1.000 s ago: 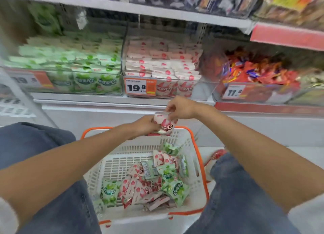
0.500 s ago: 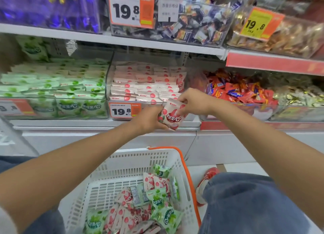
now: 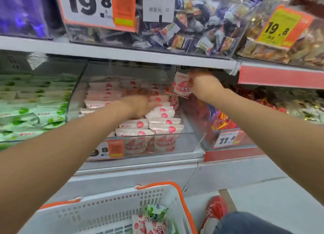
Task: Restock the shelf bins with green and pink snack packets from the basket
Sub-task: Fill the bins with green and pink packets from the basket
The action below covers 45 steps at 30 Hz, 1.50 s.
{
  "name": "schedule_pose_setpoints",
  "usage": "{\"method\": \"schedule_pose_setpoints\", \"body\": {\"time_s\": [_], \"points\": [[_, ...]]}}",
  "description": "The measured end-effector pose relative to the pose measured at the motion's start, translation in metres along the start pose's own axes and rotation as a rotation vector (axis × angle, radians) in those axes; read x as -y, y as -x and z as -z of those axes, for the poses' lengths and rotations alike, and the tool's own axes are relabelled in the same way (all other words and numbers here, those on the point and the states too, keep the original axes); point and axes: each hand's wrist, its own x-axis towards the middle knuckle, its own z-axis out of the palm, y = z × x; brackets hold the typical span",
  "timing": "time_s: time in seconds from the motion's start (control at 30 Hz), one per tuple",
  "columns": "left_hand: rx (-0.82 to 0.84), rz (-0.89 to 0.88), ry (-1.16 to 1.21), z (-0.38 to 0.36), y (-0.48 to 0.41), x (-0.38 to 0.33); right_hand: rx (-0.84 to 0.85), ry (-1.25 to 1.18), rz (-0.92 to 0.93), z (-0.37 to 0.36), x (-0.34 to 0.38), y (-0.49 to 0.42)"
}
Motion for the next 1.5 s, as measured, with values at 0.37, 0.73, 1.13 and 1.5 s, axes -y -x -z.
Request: {"method": "schedule_pose_setpoints", "body": {"time_s": [0.37, 0.73, 1.13, 1.5], "points": [[-0.124, -0.014, -0.123, -0.013, -0.006, 0.011, 0.243, 0.010, 0.050, -0.012, 0.010, -0.036], [-0.231, -0.047, 0.014, -0.010, -0.008, 0.011, 0.248, 0.034, 0.103, -0.017, 0.017, -0.044], [-0.158, -0.079, 0.243, 0.026, -0.049, 0.014, 0.316, 0.092, 0.101, -0.023, 0.019, -0.036], [-0.382, 0.117, 0.314, 0.002, -0.055, 0.020, 0.347, 0.146, 0.053, -0.019, 0.026, -0.028]]}}
